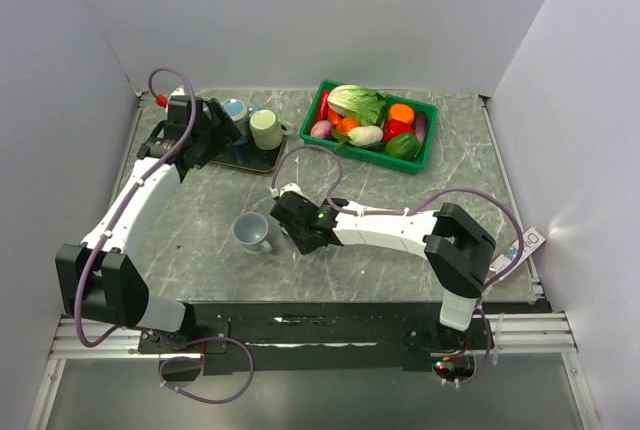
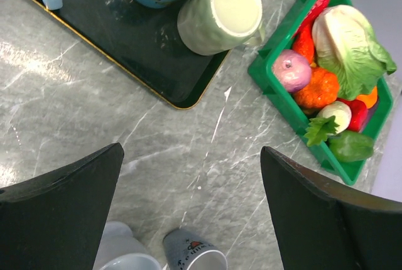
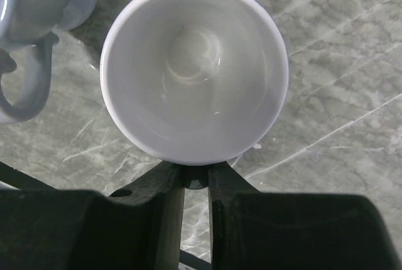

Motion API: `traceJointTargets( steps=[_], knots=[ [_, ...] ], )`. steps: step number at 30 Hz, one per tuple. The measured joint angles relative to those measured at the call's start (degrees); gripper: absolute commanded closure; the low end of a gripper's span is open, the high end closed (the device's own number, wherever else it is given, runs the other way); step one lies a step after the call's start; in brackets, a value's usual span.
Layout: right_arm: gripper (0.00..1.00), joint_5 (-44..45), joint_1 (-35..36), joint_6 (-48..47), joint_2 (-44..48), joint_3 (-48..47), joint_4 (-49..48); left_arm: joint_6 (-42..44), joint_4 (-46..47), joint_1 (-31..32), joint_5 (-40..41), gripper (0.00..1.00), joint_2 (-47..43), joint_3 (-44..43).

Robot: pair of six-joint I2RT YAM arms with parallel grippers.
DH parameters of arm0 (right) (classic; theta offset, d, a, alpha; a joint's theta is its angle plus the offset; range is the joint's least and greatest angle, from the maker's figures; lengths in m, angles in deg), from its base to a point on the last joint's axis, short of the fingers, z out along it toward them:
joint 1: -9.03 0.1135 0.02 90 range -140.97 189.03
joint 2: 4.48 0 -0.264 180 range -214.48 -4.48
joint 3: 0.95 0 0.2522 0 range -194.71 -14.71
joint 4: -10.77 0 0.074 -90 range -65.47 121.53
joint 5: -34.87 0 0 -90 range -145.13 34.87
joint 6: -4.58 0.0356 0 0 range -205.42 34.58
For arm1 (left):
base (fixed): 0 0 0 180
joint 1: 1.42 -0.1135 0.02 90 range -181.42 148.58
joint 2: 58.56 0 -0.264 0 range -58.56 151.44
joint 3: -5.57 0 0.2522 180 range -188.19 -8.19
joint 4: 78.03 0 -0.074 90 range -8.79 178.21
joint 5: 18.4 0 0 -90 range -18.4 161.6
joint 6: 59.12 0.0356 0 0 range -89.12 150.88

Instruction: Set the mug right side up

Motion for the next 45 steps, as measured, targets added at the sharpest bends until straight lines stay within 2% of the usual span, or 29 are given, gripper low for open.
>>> traceJointTargets(
  steps=[4, 5, 7, 8, 13, 14, 19, 22, 23, 34, 41, 45],
  knots=[
    [0.91, 0.5, 0.5, 0.6, -0.5, 0.0, 0.3, 0.0, -0.3, -0.2, -0.2, 0.04, 0.0, 0.7],
    [0.84, 0.7, 0.5, 0.8, -0.7, 0.0, 0.3, 0.0, -0.3, -0.2, -0.3, 0.04, 0.0, 0.7],
    [0.76, 0.8, 0.6, 1.2, -0.7, 0.0, 0.0, 0.0, -0.3, -0.3, -0.6, 0.04, 0.0, 0.8],
    [0.67, 0.8, 0.6, 1.4, -0.7, 0.2, -0.2, 0.0, -0.2, -0.3, -0.7, 0.04, 0.0, 1.0],
    [0.48, 0.9, 0.6, 2.7, -0.7, 0.8, -1.6, 0.1, -0.5, -0.6, -0.9, 0.04, 0.0, 2.6],
    [0.41, 0.9, 0.6, 2.8, -0.7, 0.8, -1.8, 0.1, -0.6, -0.6, -0.9, 0.04, 0.0, 2.6],
    [0.26, 0.9, 0.6, 3.2, -0.2, 1.6, -2.2, 0.3, -0.6, -0.9, -0.7, 0.04, 0.0, 2.6],
    [0.21, 0.9, 0.6, 2.9, 1.6, 1.8, -1.6, 0.5, -0.7, -1.0, 0.8, 0.04, 0.1, 2.6],
    [0.0, 0.9, 0.6, 2.9, 2.8, 1.8, -1.2, 0.8, -0.7, -1.1, 1.7, 0.04, 0.2, 2.6],
    [0.0, 2.2, -2.0, -0.2, 20.7, 2.6, -2.0, 1.9, -0.3, -5.8, 9.9, 0.04, 5.6, 2.2],
    [0.0, -1.7, -12.3, 1.0, 25.7, 4.7, -4.7, 6.6, 2.3, -7.5, 12.5, 0.01, 20.8, -6.0],
    [0.0, -3.6, -15.8, 1.2, 26.5, 6.1, -4.9, 10.0, 3.8, -8.2, 13.4, 0.03, 29.3, -12.9]
  ],
)
